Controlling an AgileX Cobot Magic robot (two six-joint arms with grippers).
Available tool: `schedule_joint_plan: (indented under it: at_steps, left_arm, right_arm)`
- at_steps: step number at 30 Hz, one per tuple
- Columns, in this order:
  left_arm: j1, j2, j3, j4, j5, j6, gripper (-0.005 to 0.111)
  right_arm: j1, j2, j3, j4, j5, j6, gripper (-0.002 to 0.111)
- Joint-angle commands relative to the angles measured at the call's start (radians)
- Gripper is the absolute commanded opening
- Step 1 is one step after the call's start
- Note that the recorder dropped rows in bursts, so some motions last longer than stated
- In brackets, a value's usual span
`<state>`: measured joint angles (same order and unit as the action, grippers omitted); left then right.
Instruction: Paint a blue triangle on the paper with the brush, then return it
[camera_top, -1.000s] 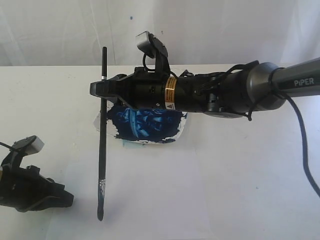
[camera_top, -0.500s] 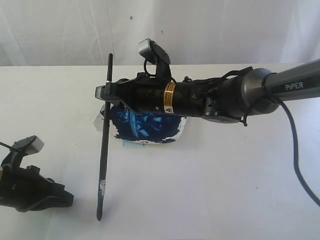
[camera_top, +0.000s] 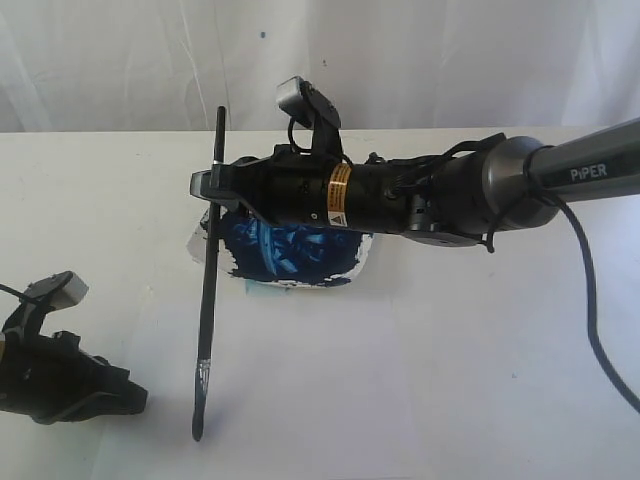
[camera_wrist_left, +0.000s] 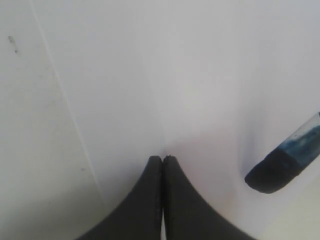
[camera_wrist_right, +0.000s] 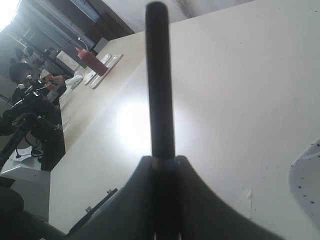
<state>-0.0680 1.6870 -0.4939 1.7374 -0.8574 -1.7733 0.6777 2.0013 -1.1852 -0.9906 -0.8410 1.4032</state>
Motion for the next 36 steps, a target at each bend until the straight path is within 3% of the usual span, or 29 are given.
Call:
schedule_joint_plan:
  at_steps: [1, 36]
  left_arm:
    - [-0.004, -0.011, 0.005, 0.007, 0.014, 0.001, 0.000]
    - [-0.004, -0.011, 0.005, 0.007, 0.014, 0.001, 0.000]
  right_arm:
    - [0.000, -0.003, 0.001, 0.007, 0.014, -0.013, 0.000]
    - [-0.010, -0.003, 0.001, 0.050, 0.068, -0.049, 0.000]
